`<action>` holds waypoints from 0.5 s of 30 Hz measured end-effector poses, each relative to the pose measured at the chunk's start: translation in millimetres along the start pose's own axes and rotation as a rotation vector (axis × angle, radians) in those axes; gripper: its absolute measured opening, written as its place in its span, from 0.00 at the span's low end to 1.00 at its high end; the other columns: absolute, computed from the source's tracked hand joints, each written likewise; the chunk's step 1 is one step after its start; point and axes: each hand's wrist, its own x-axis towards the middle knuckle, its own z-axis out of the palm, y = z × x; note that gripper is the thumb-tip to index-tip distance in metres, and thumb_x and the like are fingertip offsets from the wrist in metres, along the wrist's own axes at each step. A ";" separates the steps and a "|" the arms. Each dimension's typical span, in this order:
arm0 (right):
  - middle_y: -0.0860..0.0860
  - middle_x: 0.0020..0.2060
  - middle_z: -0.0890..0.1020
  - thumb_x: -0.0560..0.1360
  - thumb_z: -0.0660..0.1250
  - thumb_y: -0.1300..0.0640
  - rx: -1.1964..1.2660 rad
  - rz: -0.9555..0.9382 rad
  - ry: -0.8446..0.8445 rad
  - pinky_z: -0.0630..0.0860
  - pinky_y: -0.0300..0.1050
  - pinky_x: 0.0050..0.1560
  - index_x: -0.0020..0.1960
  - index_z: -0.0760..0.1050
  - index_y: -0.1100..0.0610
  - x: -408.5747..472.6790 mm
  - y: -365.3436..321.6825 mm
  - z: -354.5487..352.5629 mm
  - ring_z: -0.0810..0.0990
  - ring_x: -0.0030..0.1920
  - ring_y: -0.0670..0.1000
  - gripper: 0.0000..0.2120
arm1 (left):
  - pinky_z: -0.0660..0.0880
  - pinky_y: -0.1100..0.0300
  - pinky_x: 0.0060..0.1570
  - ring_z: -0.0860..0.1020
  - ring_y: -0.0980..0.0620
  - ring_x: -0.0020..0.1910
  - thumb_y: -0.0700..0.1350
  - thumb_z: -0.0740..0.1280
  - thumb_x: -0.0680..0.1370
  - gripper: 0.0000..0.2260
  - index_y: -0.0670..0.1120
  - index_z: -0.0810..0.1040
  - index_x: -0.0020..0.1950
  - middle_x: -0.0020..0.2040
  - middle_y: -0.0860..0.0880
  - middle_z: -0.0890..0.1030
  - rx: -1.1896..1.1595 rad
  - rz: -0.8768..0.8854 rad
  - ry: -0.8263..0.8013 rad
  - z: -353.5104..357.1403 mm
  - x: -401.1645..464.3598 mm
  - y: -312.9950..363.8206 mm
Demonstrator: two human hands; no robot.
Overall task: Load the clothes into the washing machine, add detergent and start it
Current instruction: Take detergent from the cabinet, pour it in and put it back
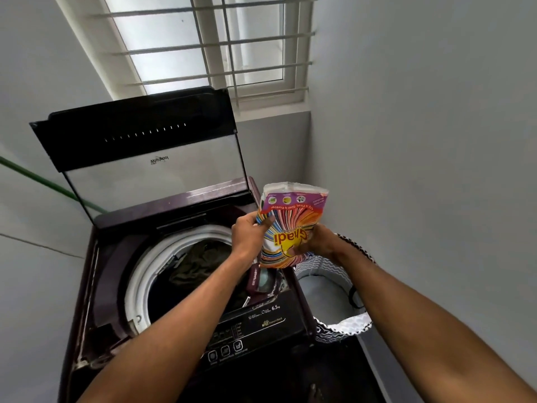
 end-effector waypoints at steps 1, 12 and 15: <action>0.50 0.49 0.85 0.63 0.78 0.73 -0.036 0.002 -0.020 0.80 0.37 0.44 0.60 0.78 0.59 1.7 -0.2 -1.0 0.85 0.48 0.45 0.27 | 0.82 0.50 0.48 0.85 0.54 0.42 0.52 0.73 0.75 0.07 0.50 0.84 0.49 0.43 0.54 0.86 0.008 0.000 0.027 1.0 0.9 -0.6; 0.57 0.48 0.80 0.71 0.71 0.69 -0.187 -0.004 -0.106 0.81 0.43 0.39 0.59 0.73 0.60 14.9 3.7 -5.6 0.80 0.43 0.53 0.18 | 0.81 0.41 0.51 0.86 0.47 0.45 0.45 0.72 0.76 0.04 0.47 0.83 0.49 0.45 0.48 0.87 -0.190 -0.145 0.075 3.0 11.2 -2.7; 0.59 0.45 0.81 0.74 0.68 0.66 -0.190 0.031 -0.110 0.81 0.50 0.39 0.58 0.75 0.66 19.6 -3.7 -3.9 0.83 0.38 0.53 0.14 | 0.82 0.44 0.49 0.86 0.46 0.44 0.42 0.72 0.77 0.04 0.43 0.83 0.49 0.46 0.45 0.87 -0.252 -0.157 0.147 -1.4 8.6 8.6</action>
